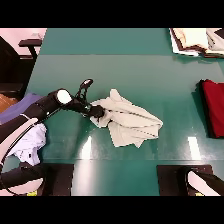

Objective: Fold the shirts.

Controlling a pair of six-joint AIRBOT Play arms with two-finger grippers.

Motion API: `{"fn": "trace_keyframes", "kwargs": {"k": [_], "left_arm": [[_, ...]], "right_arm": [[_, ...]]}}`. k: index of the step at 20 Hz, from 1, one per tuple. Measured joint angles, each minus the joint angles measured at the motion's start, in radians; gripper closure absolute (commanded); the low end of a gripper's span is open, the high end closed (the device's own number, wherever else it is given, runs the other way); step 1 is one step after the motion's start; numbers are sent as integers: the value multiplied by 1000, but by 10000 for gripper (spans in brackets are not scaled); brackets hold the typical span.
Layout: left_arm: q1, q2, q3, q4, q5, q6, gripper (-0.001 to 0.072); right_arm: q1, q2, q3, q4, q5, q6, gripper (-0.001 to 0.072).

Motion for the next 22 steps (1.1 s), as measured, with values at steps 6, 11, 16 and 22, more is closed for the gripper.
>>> {"fn": "trace_keyframes", "kwargs": {"k": [6, 11, 16, 22], "left_arm": [[6, -34, 13, -45, 12, 15, 679], [85, 4, 133, -15, -51, 19, 679], [167, 104, 255, 79, -133, 29, 679], [187, 142, 289, 151, -201, 41, 678]], "right_arm": [[0, 0, 0, 0, 9, 0, 692], [0, 3, -19, -19, 79, 0, 692], [0, 30, -266, -65, 135, 26, 340], [90, -9, -746, -24, 34, 26, 200]]}}
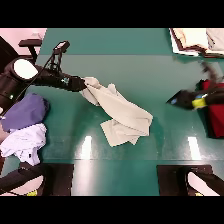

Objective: Fold the shirts.

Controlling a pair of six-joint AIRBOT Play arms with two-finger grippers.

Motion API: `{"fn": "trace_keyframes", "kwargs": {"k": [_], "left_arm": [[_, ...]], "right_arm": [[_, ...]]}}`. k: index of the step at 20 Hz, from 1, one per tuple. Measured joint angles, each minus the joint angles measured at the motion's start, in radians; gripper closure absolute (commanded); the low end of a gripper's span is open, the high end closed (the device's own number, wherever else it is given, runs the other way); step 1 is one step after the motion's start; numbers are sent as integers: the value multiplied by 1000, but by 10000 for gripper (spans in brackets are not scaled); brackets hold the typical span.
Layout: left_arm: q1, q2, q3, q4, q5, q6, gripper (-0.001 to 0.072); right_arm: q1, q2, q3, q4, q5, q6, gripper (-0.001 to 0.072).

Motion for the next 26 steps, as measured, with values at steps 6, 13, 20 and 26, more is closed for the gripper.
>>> {"fn": "trace_keyframes", "kwargs": {"k": [6, 13, 20, 26], "left_arm": [[3, 6, 5, 14, -18, 2, 679], [3, 37, 77, 21, -45, 3, 680], [3, 190, 433, 32, -91, 3, 680], [2, 271, 722, 25, -148, 3, 679]], "right_arm": [[184, -150, -158, 100, -184, -48, 423], [238, -195, -5, 39, -251, -62, 693], [148, 71, 369, -48, -79, -56, 693], [90, 219, 639, -81, 58, 27, 693]]}}
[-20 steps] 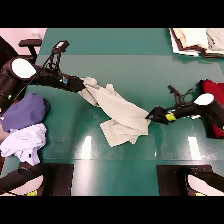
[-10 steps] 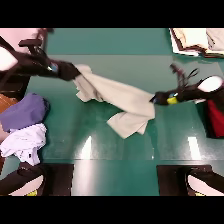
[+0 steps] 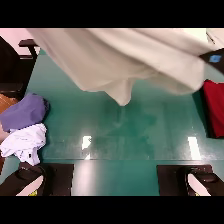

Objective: Fold the shirts.

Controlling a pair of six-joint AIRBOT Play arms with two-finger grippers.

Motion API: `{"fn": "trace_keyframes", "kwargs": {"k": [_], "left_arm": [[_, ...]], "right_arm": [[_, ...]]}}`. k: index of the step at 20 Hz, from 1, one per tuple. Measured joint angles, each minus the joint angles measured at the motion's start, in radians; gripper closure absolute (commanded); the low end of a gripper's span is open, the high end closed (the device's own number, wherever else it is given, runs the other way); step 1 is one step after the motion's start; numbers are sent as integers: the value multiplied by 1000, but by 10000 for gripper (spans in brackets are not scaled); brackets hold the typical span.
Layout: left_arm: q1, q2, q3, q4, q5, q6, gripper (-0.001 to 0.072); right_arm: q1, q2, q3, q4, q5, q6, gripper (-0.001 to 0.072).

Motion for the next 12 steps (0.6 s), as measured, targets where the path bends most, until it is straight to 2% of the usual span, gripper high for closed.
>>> {"fn": "trace_keyframes", "kwargs": {"k": [3, 6, 9, 12], "left_arm": [[0, 2, 49, 6, -28, 0, 680], [0, -23, -15, 24, -87, -1, 679], [2, -58, -192, 39, -156, -3, 679], [2, -87, -419, 58, -180, -2, 679]], "right_arm": [[-4, -19, 82, -16, 74, 39, 693], [46, -90, 56, -39, 117, 74, 693], [140, -179, -63, -43, 125, 88, 693], [236, -276, -205, -37, 48, 88, 689]]}}
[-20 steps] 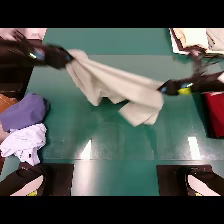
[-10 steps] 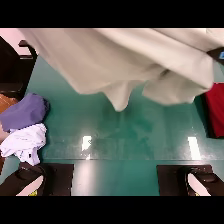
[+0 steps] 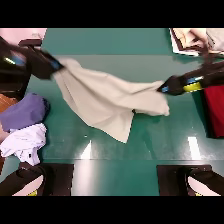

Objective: Fold the shirts.

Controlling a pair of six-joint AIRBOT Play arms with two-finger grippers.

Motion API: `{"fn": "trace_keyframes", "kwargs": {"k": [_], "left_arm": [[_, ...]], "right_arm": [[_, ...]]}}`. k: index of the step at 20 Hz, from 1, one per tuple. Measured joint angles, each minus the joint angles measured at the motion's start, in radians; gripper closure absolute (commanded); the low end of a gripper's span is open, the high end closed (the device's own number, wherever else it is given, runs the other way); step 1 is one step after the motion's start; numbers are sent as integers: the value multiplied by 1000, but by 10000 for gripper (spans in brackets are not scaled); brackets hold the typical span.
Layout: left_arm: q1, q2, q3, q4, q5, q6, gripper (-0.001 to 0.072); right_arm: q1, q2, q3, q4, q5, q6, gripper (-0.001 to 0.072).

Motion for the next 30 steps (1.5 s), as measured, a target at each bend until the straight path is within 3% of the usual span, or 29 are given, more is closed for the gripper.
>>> {"fn": "trace_keyframes", "kwargs": {"k": [1, 2, 3, 7, 12, 13, 14, 15, 19, 23, 25, 27, 30], "left_arm": [[0, -8, -76, 17, 3, 0, 679], [0, -16, -142, 40, 8, 0, 679], [0, -22, -192, 64, 15, 0, 679], [0, -36, -298, 147, 24, 0, 679], [0, -40, -330, 186, 34, 0, 679], [0, -40, -332, 190, 41, -1, 679], [0, -40, -334, 190, 48, -2, 679], [0, -40, -335, 189, 55, -4, 679], [0, -40, -338, 185, 80, -20, 679], [0, -40, -338, 183, 93, -31, 679], [0, -40, -337, 182, 96, -33, 679], [0, -40, -338, 182, 98, -34, 678], [0, -40, -338, 182, 99, -35, 679]], "right_arm": [[24, -34, -39, 2, -33, -4, 595], [40, -68, -74, 3, -70, -11, 379], [51, -100, -98, 4, -105, -21, 299], [36, -159, -146, 4, -142, -57, 299], [-126, -55, -244, -79, -116, -81, 299], [-180, -32, -282, -89, -112, -83, 277], [-234, -14, -325, -97, -109, -84, 202], [-284, -5, -366, -99, -109, -87, 199], [-421, -45, -506, -38, -149, -129, 201], [-431, -162, -526, 56, -231, -165, 204], [-402, -218, -499, 86, -261, -174, 275], [-370, -267, -461, 98, -282, -178, 290], [-327, -320, -416, 105, -298, -181, 662]]}}
